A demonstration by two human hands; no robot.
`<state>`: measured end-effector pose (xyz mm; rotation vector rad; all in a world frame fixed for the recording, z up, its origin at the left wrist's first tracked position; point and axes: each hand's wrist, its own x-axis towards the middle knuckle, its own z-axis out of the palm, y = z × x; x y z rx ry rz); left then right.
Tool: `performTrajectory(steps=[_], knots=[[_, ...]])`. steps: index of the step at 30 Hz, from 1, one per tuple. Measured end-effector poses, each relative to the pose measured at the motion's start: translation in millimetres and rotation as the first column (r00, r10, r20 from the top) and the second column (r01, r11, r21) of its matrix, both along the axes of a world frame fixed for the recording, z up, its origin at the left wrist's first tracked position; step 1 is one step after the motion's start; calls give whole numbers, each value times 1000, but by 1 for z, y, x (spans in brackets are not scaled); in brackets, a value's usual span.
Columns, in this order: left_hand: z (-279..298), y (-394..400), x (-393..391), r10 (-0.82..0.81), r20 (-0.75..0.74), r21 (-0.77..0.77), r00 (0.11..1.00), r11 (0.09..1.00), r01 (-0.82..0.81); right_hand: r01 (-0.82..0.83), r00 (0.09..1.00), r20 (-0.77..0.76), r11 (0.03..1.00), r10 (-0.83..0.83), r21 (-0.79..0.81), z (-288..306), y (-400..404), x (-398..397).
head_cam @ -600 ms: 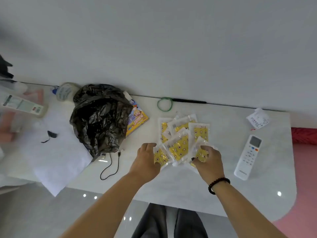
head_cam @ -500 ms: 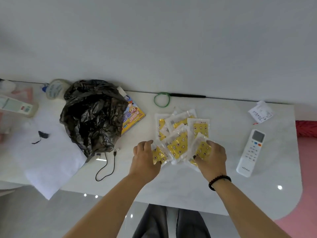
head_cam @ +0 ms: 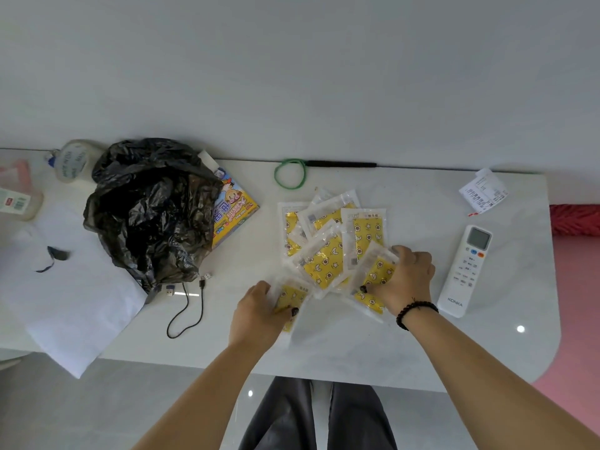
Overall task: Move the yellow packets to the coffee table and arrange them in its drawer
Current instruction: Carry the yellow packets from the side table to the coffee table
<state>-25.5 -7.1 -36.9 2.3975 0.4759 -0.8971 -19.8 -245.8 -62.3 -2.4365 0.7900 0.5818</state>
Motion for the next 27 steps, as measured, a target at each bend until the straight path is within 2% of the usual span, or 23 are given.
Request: performTrajectory(steps=[3,7,10,13,14,16,19,21,23,27], knots=[[14,-4,-9,72,-53,-138,996,987,-79,193,976,67,965,-208,179,6,0,-5],[30,-13,-6,52,-65,-241,997,968,-66,376,901,120,889,-417,263,11,-2,-9],[31,-25,12,41,10,-232,999,972,-37,463,824,186,826,-535,321,18,-8,-6],[21,-38,32,97,126,-242,987,968,-65,519,751,190,743,-632,422,24,-13,8],[16,-44,38,86,170,-239,982,970,-43,517,751,175,732,-636,444,25,-14,15],[6,-54,45,-19,231,-172,973,983,60,466,815,136,777,-563,423,19,-15,29],[-5,-65,49,-147,231,-50,962,985,163,387,907,44,871,-418,302,4,-10,44],[-6,-70,51,-172,211,-2,962,984,176,302,952,-8,941,-305,154,-4,-5,49],[-3,-72,52,-144,204,9,968,989,145,219,976,-17,974,-218,66,-6,-1,51],[1,-70,48,37,153,-69,987,997,-27,245,969,-3,952,-248,182,-7,1,50]])
